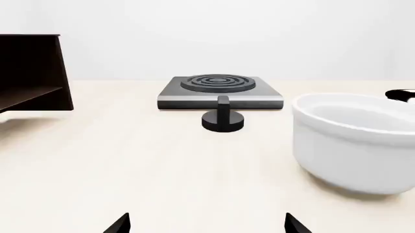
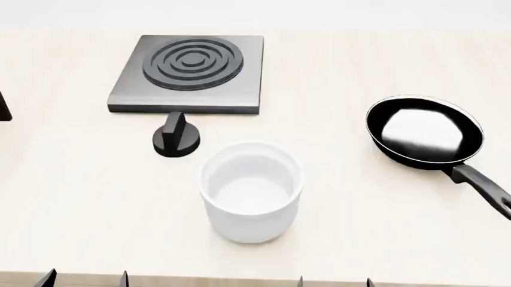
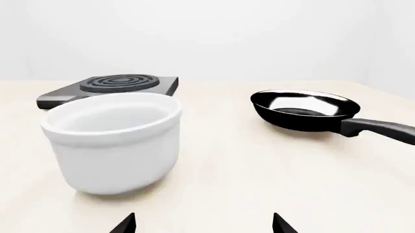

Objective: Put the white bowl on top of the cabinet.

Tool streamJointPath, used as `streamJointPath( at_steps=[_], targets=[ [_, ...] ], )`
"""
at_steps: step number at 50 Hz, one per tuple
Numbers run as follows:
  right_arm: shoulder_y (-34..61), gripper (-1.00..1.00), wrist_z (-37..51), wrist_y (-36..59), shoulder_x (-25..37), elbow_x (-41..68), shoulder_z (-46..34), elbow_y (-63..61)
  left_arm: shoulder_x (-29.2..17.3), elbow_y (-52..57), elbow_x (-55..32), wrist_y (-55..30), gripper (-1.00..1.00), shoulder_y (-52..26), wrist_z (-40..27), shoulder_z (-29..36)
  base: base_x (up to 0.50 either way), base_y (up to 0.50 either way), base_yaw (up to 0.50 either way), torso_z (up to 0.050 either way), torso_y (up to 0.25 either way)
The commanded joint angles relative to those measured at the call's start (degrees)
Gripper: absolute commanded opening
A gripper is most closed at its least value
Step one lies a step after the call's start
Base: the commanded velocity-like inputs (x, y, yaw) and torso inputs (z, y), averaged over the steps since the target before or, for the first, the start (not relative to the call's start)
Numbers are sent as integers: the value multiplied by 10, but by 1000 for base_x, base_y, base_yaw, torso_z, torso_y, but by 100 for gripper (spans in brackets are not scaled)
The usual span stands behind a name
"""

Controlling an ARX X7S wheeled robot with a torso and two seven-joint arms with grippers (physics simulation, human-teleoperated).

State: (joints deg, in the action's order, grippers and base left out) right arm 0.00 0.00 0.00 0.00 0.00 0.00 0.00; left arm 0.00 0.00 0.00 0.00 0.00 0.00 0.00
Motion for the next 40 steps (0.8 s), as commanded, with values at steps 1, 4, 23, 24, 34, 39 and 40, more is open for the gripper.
streamJointPath(
  at_steps=[1, 4, 23, 24, 34, 39, 40],
  targets=[
    [0, 100, 13, 10, 10, 0, -15, -2, -9, -1, -9, 0, 100, -1, -10, 10, 0, 0, 0, 0, 0],
    [0, 100, 21, 16, 18, 2, -24, -4, -17, 4, -14, 1, 100, 1, -17, 19, 0, 0, 0, 0, 0],
    [57, 100, 70, 258, 44, 52, -2, -216, -40, 143, -27, -135, 100, -48, -87, 2, 0, 0, 0, 0, 0],
    [67, 100, 77, 272, 49, 44, -4, -228, -42, 155, -25, -156, 100, -56, -94, 0, 0, 0, 0, 0, 0],
    [185, 100, 104, 434, 67, 92, 64, -322, -50, 221, -62, -282, 100, -177, -137, -57, 0, 0, 0, 0, 0],
    [240, 100, 116, 498, 82, 106, 91, -357, -59, 231, -76, -327, 100, -236, -164, -93, 0, 0, 0, 0, 0],
    [245, 100, 120, 502, 85, 103, 90, -360, -61, 232, -75, -329, 100, -242, -167, -96, 0, 0, 0, 0, 0]
  ],
)
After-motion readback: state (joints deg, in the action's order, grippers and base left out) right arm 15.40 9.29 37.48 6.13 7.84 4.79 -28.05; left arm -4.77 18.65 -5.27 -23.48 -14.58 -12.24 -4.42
